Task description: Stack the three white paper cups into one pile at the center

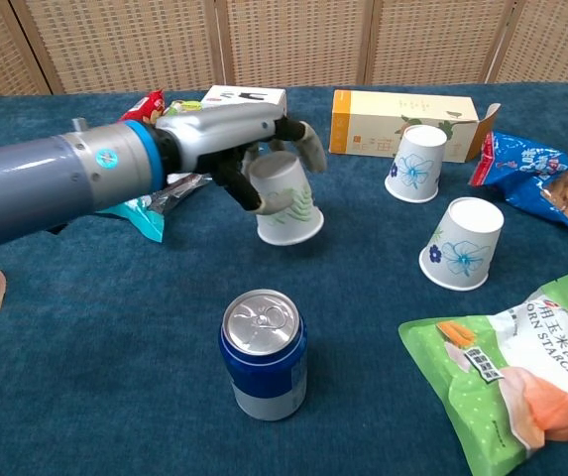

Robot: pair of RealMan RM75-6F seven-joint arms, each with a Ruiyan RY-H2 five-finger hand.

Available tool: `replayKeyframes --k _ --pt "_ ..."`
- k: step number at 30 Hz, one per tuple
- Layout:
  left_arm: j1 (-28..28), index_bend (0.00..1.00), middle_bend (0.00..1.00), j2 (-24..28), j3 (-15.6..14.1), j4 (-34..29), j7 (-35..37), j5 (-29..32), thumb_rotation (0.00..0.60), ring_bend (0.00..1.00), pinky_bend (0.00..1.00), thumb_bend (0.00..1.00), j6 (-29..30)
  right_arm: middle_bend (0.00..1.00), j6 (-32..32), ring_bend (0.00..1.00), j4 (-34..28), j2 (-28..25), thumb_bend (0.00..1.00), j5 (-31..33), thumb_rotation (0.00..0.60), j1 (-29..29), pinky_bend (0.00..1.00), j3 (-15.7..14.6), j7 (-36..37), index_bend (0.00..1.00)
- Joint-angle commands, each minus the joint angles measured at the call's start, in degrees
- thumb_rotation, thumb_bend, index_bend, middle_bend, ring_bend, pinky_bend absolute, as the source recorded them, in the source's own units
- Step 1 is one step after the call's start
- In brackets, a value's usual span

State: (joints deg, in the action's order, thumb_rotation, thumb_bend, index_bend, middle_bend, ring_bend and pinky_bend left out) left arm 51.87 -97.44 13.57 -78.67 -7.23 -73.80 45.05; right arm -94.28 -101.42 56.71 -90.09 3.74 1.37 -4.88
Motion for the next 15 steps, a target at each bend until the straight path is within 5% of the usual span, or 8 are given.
replayKeyframes --k 1,9,15 --pt "1.7 0.28 0.28 -2.1 0.1 2.4 0.8 0.2 0.6 0.35 0.54 0.46 -1.3 0.04 -0.1 0.02 0.1 0.0 0.28 0.1 0.591 0.2 0.36 0.0 0.2 0.0" --pt "3.8 0.19 0.21 -3.9 -1.2 5.5 -0.3 1.0 0.6 0.24 0.46 0.46 -3.5 0.04 0.0 0.02 0.7 0.1 0.28 0.3 0.59 0.3 0.36 0.2 1.1 0.0" --pt "4.0 0.01 0.06 -1.8 -1.6 3.2 -2.0 2.8 0.6 0.06 0.29 0.46 -4.2 0.04 0.4 0.02 1.1 0.2 0.28 0.4 0.59 0.1 0.36 0.5 1.5 0.0"
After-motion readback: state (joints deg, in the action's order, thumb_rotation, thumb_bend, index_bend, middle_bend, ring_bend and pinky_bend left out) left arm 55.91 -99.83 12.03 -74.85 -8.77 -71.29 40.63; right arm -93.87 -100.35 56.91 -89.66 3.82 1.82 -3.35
